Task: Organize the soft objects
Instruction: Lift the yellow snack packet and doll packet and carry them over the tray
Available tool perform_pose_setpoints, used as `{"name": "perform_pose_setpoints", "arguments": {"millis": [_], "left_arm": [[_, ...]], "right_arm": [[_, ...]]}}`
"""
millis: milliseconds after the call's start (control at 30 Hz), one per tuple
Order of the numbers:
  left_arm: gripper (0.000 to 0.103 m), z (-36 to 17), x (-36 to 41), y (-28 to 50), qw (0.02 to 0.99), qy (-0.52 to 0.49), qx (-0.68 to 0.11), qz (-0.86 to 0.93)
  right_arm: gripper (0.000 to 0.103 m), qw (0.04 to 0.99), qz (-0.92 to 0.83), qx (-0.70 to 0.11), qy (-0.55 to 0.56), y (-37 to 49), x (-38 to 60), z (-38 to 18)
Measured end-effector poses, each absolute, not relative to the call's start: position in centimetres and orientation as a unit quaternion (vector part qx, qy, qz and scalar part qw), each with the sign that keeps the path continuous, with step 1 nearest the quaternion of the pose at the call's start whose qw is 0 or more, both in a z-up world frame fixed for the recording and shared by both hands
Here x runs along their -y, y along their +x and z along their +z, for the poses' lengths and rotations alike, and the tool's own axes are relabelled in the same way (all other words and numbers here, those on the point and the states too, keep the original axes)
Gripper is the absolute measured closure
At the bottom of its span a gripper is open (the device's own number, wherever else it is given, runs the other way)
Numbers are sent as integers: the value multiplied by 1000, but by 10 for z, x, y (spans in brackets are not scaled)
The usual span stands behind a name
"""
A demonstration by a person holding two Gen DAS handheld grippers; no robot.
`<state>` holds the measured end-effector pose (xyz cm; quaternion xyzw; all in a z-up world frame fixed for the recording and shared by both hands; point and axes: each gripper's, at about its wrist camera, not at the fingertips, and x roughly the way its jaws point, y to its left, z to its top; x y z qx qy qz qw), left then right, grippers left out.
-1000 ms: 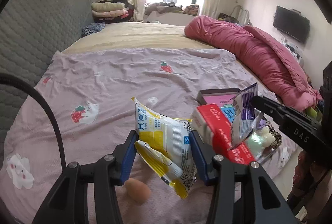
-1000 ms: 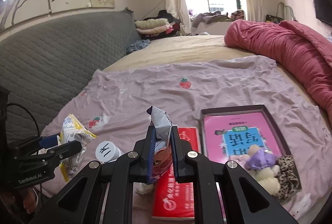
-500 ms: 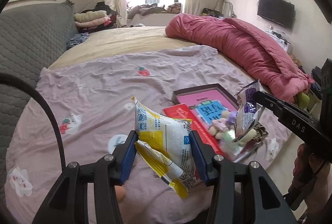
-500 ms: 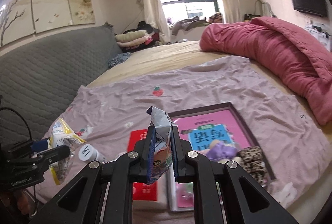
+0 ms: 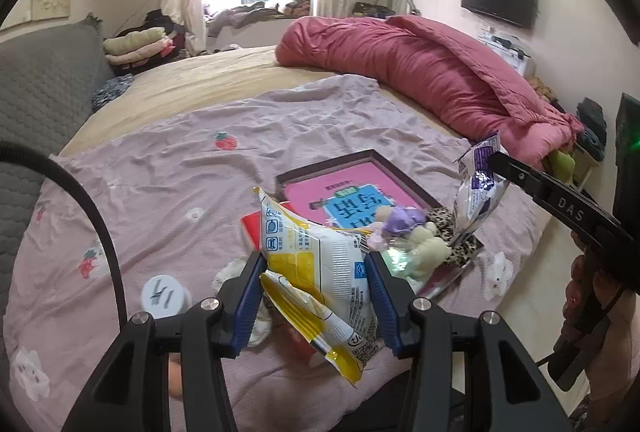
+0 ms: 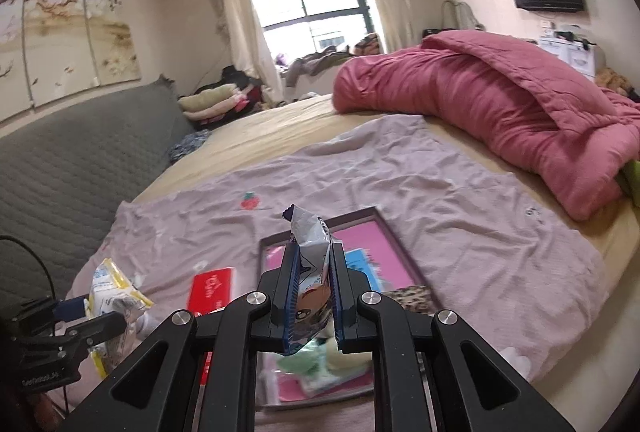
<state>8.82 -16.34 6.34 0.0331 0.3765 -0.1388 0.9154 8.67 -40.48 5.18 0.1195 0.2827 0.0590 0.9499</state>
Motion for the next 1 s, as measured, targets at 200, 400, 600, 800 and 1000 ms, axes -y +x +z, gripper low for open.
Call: {"name": "perform_pose_setpoints", "arguments": {"millis": [200, 400, 600, 800, 1000], "left_arm": [[52, 50, 191, 101, 906, 49, -392, -152], [52, 26, 211, 126, 892, 55, -421, -154], [52, 4, 222, 156, 881, 48, -447, -149], [52, -19, 234, 182, 870, 46, -468, -147], [52, -38, 245, 193, 861, 50, -484, -152]], "right_arm": [[89, 947, 37, -292, 131, 87, 425, 39], [89, 944, 2, -314, 103, 92, 435, 22], [89, 938, -21, -340, 69, 100, 435, 2], [89, 929, -31, -367, 39, 114, 427, -22], [89, 926, -39, -375, -10, 128, 414, -38]]}}
